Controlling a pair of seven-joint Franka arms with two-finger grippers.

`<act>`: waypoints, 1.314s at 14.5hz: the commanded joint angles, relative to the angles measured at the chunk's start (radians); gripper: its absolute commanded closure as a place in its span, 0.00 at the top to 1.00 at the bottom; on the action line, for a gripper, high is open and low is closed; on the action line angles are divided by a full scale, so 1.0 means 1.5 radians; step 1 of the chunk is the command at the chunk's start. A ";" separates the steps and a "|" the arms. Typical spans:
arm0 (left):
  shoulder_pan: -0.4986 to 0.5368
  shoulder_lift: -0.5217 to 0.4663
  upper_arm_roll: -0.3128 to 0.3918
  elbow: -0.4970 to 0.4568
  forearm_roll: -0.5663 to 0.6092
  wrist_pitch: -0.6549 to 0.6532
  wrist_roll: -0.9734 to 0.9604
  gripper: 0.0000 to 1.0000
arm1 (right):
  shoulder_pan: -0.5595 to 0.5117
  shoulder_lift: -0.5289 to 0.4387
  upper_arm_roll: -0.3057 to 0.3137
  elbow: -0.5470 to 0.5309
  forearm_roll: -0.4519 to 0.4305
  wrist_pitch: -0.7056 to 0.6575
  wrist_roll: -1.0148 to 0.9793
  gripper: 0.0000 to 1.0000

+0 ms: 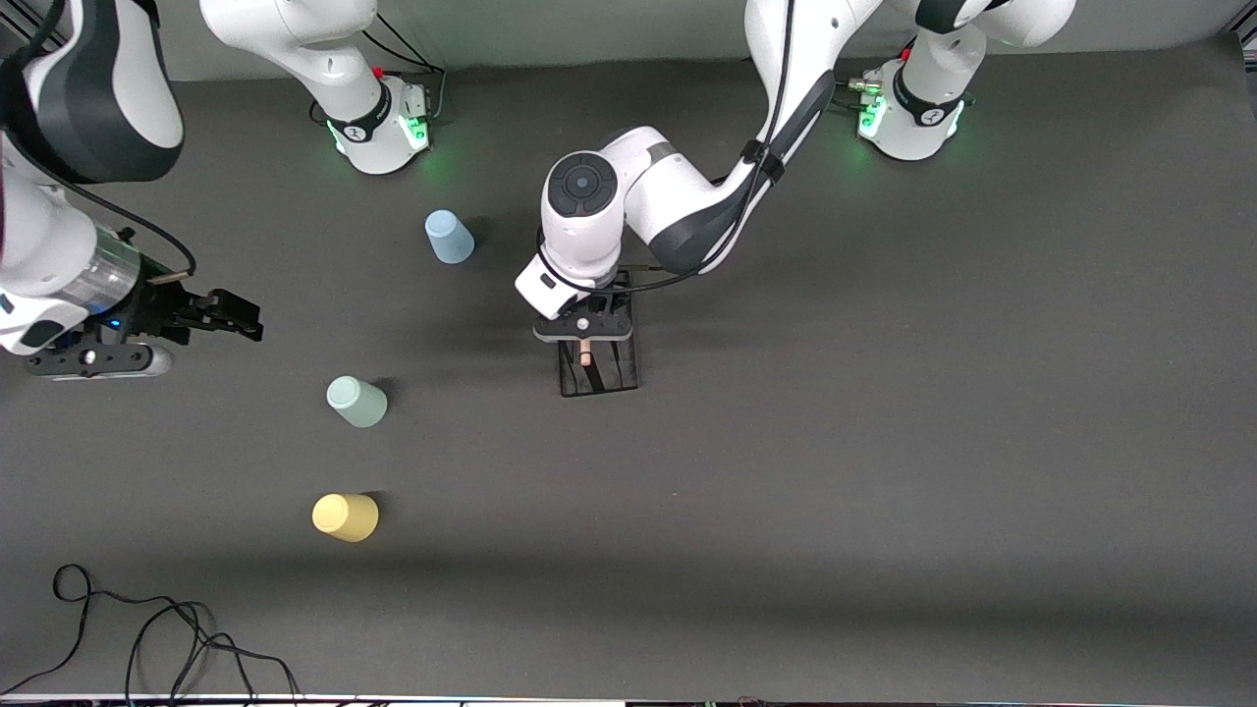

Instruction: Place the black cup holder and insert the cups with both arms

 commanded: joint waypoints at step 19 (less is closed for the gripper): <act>0.334 -0.282 0.015 0.023 0.019 -0.593 0.376 1.00 | 0.007 0.145 -0.008 -0.311 0.011 0.561 0.004 1.00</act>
